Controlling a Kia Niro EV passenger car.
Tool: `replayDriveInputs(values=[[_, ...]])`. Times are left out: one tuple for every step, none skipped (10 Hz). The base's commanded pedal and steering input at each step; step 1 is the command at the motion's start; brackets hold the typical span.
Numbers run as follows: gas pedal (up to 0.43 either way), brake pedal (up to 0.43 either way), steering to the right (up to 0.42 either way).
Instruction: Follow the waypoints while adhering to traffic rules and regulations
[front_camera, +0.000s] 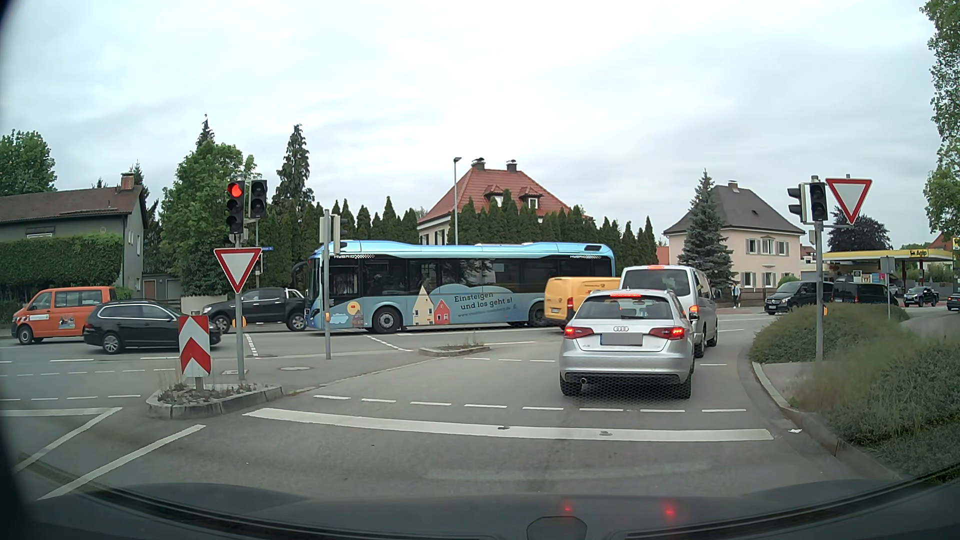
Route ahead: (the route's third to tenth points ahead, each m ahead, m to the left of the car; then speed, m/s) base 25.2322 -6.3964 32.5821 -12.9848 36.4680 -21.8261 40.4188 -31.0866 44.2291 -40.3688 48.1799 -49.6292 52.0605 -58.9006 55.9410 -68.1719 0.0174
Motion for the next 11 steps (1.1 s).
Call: replayDriveInputs(values=[[0.0,0.152,0.062],[0.0,0.152,0.062],[0.0,0.152,0.062],[0.0,0.152,0.062],[0.0,0.152,0.062],[0.0,0.152,0.063],[0.0,0.152,0.062],[0.0,0.152,0.062],[0.0,0.159,0.062],[0.0,0.152,0.062],[0.0,0.159,0.063]])
